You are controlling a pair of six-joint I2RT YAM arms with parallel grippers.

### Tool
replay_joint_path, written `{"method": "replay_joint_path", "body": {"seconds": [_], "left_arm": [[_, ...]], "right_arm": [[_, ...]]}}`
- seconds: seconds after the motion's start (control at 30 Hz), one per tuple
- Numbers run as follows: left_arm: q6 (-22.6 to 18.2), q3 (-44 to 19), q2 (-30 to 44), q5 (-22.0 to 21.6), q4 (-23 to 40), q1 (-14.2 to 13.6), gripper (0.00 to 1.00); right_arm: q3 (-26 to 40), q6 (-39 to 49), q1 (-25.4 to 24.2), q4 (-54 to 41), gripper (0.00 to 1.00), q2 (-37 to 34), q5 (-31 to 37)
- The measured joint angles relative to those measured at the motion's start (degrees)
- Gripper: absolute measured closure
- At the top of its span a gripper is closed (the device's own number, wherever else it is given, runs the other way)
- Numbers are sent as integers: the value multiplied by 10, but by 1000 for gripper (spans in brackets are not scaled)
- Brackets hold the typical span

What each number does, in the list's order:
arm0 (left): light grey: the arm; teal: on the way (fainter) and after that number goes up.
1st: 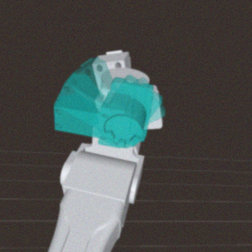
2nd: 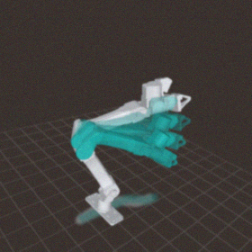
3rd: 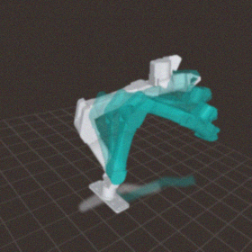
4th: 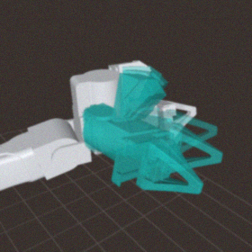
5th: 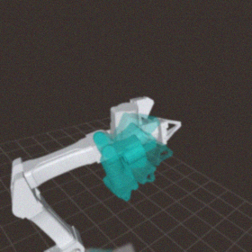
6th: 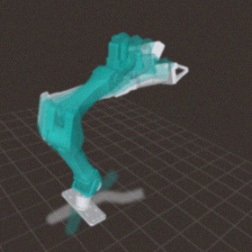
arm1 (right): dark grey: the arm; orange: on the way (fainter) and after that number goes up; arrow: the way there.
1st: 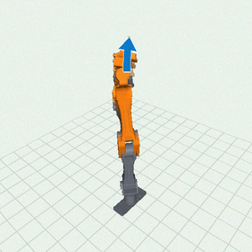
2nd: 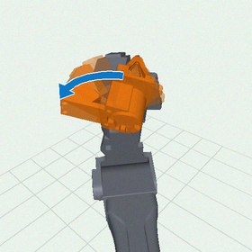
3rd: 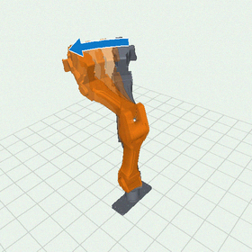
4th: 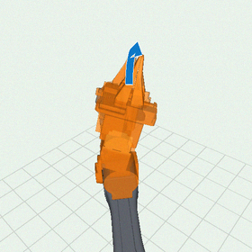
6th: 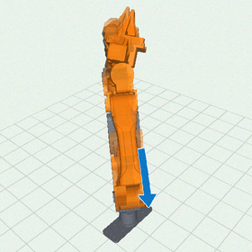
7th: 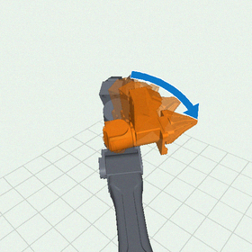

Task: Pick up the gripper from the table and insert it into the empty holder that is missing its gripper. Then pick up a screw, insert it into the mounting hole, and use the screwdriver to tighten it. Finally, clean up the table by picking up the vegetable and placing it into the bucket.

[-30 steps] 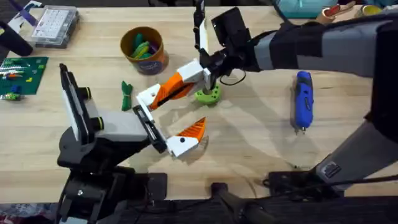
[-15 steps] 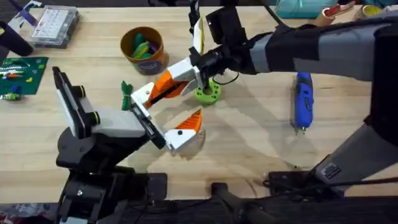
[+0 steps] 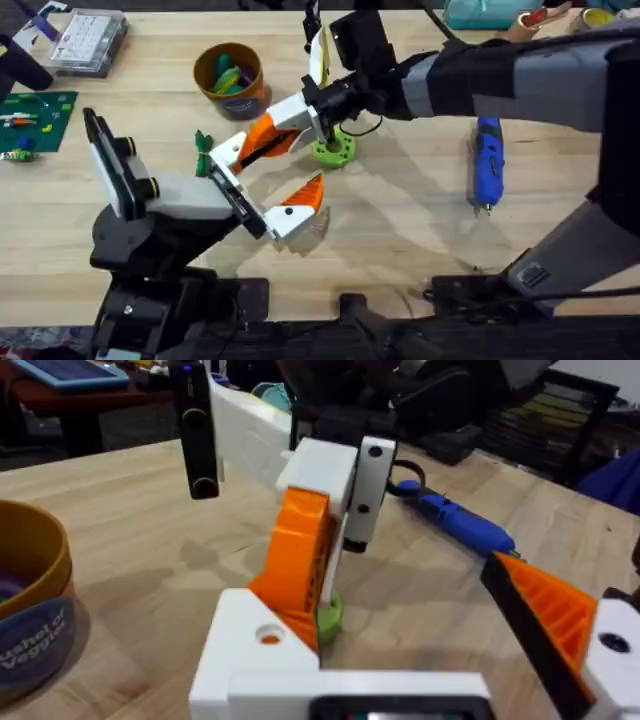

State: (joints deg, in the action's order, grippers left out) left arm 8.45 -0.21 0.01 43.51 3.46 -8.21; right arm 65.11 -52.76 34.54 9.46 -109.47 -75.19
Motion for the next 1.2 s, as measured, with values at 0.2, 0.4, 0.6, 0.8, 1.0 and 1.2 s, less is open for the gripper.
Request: {"method": "replay_joint_path", "body": {"seconds": [0.2, 0.4, 0.6, 0.8, 1.0, 1.2], "left_arm": [[2, 0, 0, -1, 0, 0, 14], [2, 0, 0, -1, 0, 0, 14], [2, 0, 0, -5, 0, 0, 14], [2, 0, 0, -5, 0, 0, 14], [1, 0, 0, -5, 0, 0, 15], [1, 0, 0, -3, 0, 0, 14]], "right_arm": [[0, 0, 1, 0, 988, 0, 2], [0, 0, 1, 0, 987, 0, 2], [0, -4, 3, -1, 848, 0, 9], [0, -4, 4, -1, 831, 0, 10], [0, 1, 4, -1, 833, 0, 7], [0, 8, 3, -3, 833, 0, 2]]}}
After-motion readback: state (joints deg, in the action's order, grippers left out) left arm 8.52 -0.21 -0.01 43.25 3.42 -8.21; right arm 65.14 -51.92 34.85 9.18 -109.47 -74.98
